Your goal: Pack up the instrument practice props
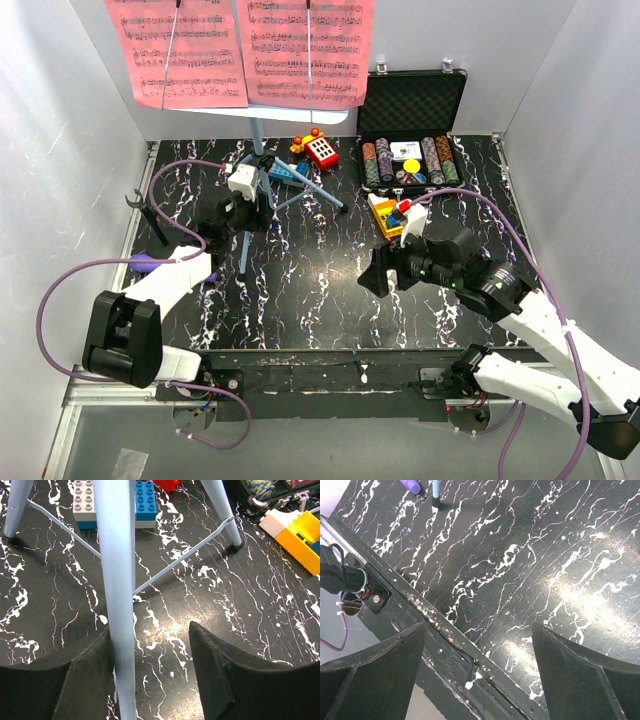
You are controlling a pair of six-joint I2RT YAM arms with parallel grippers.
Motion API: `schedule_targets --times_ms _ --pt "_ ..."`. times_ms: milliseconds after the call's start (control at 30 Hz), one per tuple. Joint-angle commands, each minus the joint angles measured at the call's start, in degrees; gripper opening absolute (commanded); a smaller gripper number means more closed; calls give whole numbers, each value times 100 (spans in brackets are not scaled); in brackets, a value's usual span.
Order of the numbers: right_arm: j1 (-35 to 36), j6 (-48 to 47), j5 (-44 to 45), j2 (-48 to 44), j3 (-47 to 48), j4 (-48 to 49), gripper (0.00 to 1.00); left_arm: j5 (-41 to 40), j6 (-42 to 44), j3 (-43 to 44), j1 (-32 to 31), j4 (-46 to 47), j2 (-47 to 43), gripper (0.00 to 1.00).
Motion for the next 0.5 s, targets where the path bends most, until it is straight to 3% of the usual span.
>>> schedule_targets --times_ms 0,133,467 --pt "-5 -74 135 -151 235 -54 94 -240 211 135 -137 -38 -59 52" --pt "-14 -56 153 -151 235 -71 94 -153 351 126 -242 -108 -146 35" --pt "-14 -56 302 -282 261 -168 93 32 272 12 -708 -187 -375 10"
